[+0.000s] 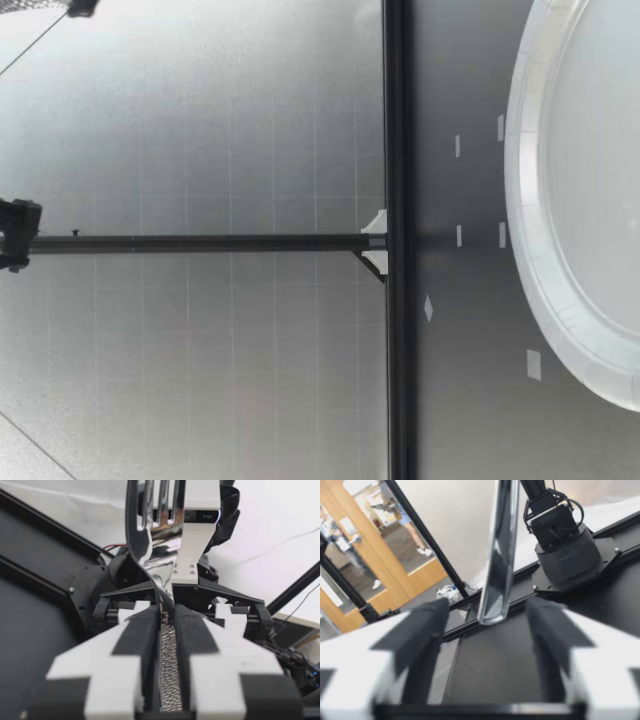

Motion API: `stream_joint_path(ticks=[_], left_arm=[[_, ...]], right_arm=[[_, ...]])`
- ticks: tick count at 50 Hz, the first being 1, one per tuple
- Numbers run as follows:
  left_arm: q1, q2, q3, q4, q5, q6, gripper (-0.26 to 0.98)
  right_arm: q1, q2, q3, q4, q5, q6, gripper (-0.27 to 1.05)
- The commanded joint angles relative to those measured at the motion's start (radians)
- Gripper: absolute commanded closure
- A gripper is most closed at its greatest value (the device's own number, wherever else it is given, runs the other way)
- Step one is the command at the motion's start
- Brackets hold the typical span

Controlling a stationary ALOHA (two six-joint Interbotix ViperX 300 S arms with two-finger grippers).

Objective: Pick up the fork and place it on the plate.

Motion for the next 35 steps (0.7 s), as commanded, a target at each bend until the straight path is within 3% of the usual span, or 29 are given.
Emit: stream_joint_path(ticks=[1,6,17,28,35], left_arm=[[-0.002,-0.005,-0.012,0.000,-0.014,0.002,0.66],[-0.006,0.005,-0.014,0.000,-0.023,0.000,0.66],[-0.012,0.005,-0.012,0.000,-0.032,0.002,0.66],[-0.028,0.005,-0.014,0.000,-0.071,-0.002,0.66],[-0.035,0.005,-0.014,0.000,-0.087,-0.002,0.66]], right_arm=[[0.006,-0.008,-0.028,-0.002,-0.028,-0.002,0.31],[0.006,-0.002,-0.028,-0.002,-0.048,-0.002,0.38],[0.006,0.032,-0.044,-0.005,-0.074,0.000,0.35],[0.006,0.057,-0.043,-0.017,-0.147,0.003,0.06],[0.006,0.057,-0.037,-0.020,-0.152,-0.002,0.07]])
